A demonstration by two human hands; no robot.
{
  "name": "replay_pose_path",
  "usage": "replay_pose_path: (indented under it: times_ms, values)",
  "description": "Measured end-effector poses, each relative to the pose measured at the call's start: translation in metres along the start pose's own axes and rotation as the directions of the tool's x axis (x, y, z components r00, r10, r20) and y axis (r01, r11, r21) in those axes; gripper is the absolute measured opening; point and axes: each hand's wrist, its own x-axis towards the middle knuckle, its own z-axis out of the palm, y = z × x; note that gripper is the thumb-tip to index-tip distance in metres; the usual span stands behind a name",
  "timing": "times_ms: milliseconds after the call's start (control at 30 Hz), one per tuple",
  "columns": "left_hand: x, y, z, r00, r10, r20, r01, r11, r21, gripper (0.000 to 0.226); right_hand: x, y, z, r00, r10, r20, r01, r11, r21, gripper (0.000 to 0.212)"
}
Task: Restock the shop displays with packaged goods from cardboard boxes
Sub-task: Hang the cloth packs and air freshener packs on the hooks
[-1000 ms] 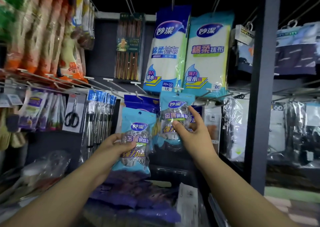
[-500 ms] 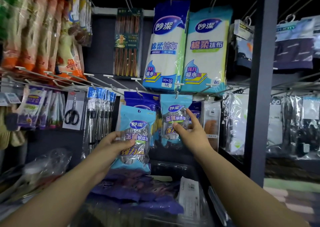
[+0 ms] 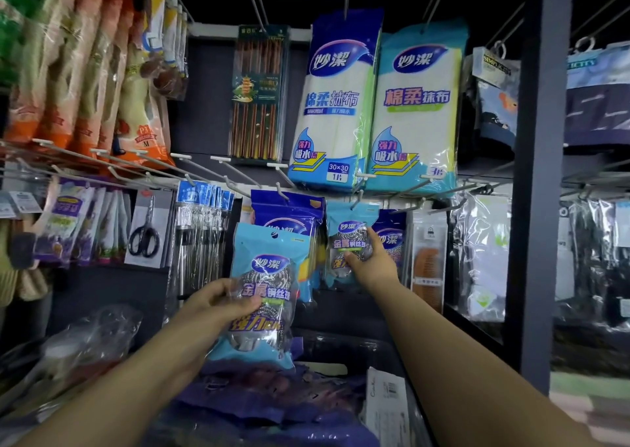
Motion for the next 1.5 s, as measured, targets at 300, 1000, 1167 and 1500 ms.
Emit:
replay_pose_path:
  times_ms: [300, 1000, 1167, 1500]
  values:
    - [0.004, -0.01, 0.021, 0.998, -0.001, -0.059, -0.001, 0.999, -0.035, 0.021, -0.066, -0.005, 0.0, 0.991, -0.118, 0.065, 0.108, 0.984, 0.143, 0.05]
    - [-0.015, -0.004, 0.03, 0.991, 0.053, -0.122, -0.016, 0.958, 0.288, 0.009, -0.1, -0.024, -0.049, 0.992, -0.116, 0.045, 0.104, 0.97, 0.222, 0.067]
    - [-0.017, -0.006, 0.023, 0.991, 0.059, -0.119, -0.014, 0.938, 0.346, 0.007, -0.094, -0.029, -0.047, 0.994, -0.096, 0.044, 0.082, 0.961, 0.263, 0.055]
    - [-0.018, -0.008, 0.02, 0.994, 0.038, -0.101, -0.001, 0.938, 0.346, 0.009, -0.073, -0.016, -0.034, 0.997, 0.01, 0.072, -0.027, 0.972, 0.235, 0.062]
